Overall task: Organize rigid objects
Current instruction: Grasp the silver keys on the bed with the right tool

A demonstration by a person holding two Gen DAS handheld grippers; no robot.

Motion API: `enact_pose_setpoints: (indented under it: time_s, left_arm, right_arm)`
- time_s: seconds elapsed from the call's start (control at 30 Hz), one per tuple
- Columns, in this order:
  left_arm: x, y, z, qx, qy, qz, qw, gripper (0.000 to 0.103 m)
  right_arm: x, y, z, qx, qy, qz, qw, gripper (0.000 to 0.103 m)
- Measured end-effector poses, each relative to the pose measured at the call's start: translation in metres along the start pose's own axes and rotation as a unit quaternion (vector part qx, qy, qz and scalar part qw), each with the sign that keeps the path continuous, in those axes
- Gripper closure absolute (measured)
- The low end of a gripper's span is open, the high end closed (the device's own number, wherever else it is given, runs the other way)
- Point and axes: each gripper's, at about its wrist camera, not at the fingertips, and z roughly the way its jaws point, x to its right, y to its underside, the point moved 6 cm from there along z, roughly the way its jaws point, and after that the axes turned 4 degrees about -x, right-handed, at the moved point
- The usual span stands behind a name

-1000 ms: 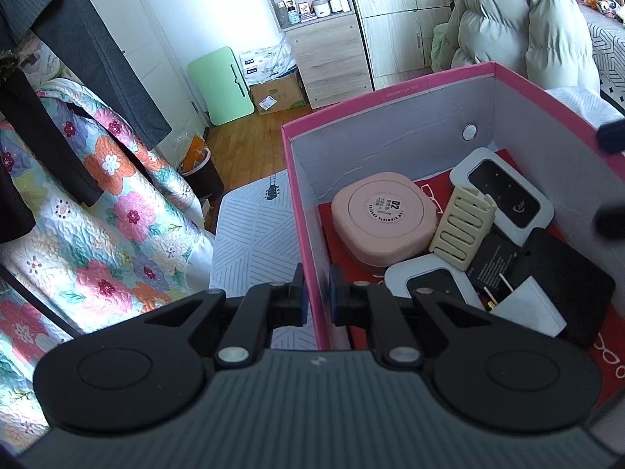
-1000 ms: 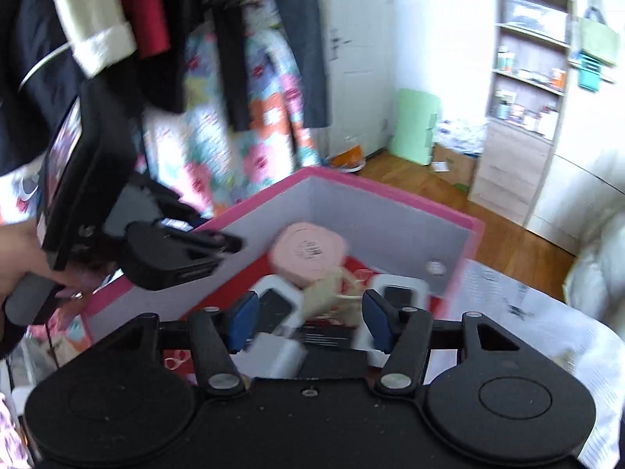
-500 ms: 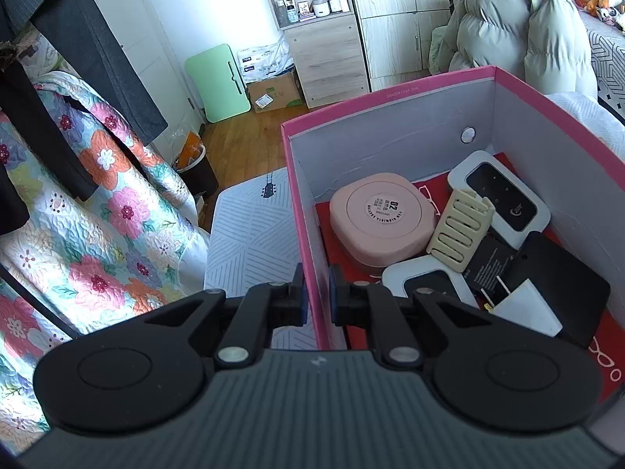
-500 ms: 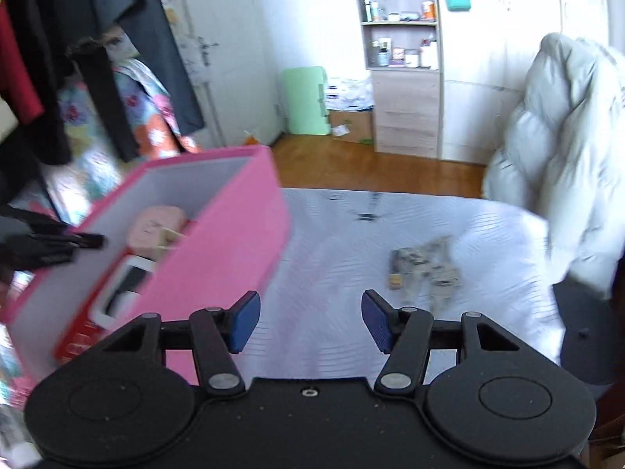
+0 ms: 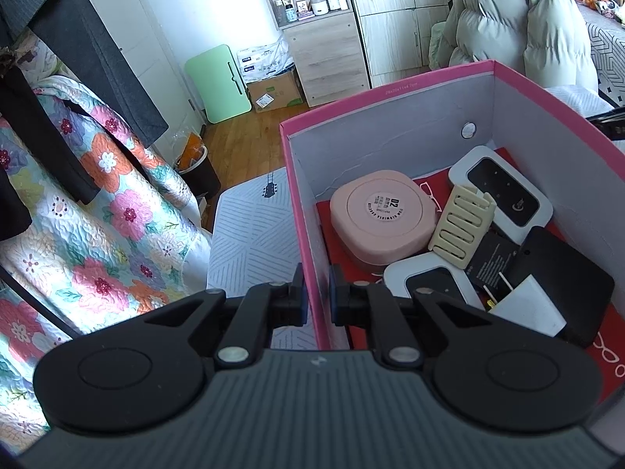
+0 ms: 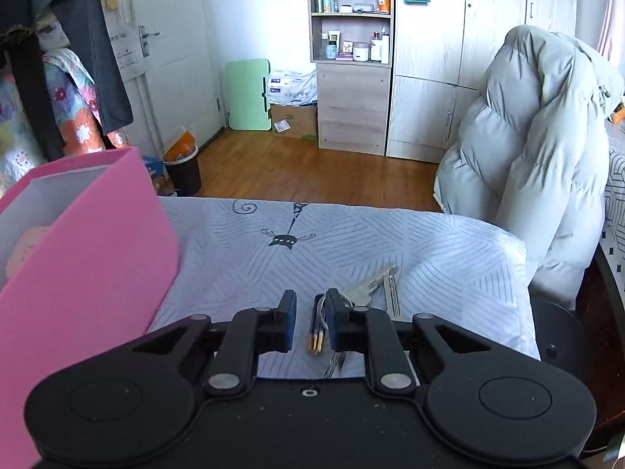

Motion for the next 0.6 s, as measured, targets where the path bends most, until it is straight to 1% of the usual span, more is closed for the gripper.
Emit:
enact_pose_setpoints:
  time_s: [0.03, 0.07, 0.1, 0.13, 0.27, 0.33, 0.5, 0.6]
  left_arm:
    - [0.001, 0.0, 0.0, 0.0, -0.001, 0.001, 1.0, 0.094]
    - [0.001, 0.0, 0.0, 0.0, -0.002, 0.003, 1.0, 0.094]
    - [0.002, 0.0, 0.0, 0.0, -0.004, 0.005, 1.0, 0.094]
    - [0.002, 0.0, 0.0, -0.001, -0.005, 0.005, 1.0, 0.094]
    - [0.002, 0.0, 0.0, -0.001, -0.005, 0.006, 1.0, 0.094]
    - [0.002, 0.0, 0.0, -0.001, -0.006, 0.008, 0.9999, 0.094]
    - [0.002, 0.0, 0.0, -0.001, -0.007, 0.008, 0.9999, 0.094]
    - [0.002, 0.0, 0.0, -0.001, -0.006, 0.007, 1.0, 0.093]
  right_arm:
    - [0.001, 0.001, 0.005, -0.008, 0.009, 0.004, 1.0, 0.082]
    - [0.001, 0.001, 0.009, -0.015, 0.016, 0.007, 1.0, 0.084]
    - [0.001, 0.002, 0.008, -0.008, 0.017, 0.009, 1.0, 0.094]
    - [0.0, 0.003, 0.006, 0.0, 0.013, 0.014, 1.0, 0.096]
    - [0.003, 0.004, -0.012, 0.031, -0.011, 0.038, 0.999, 0.097]
    - [0.002, 0.005, -0.022, 0.041, -0.032, 0.044, 0.998, 0.097]
    - [-0.002, 0.004, -0.046, 0.057, -0.065, 0.054, 0.995, 0.097]
    - [-0.009, 0.002, -0.061, 0.067, -0.069, 0.047, 0.994, 0.097]
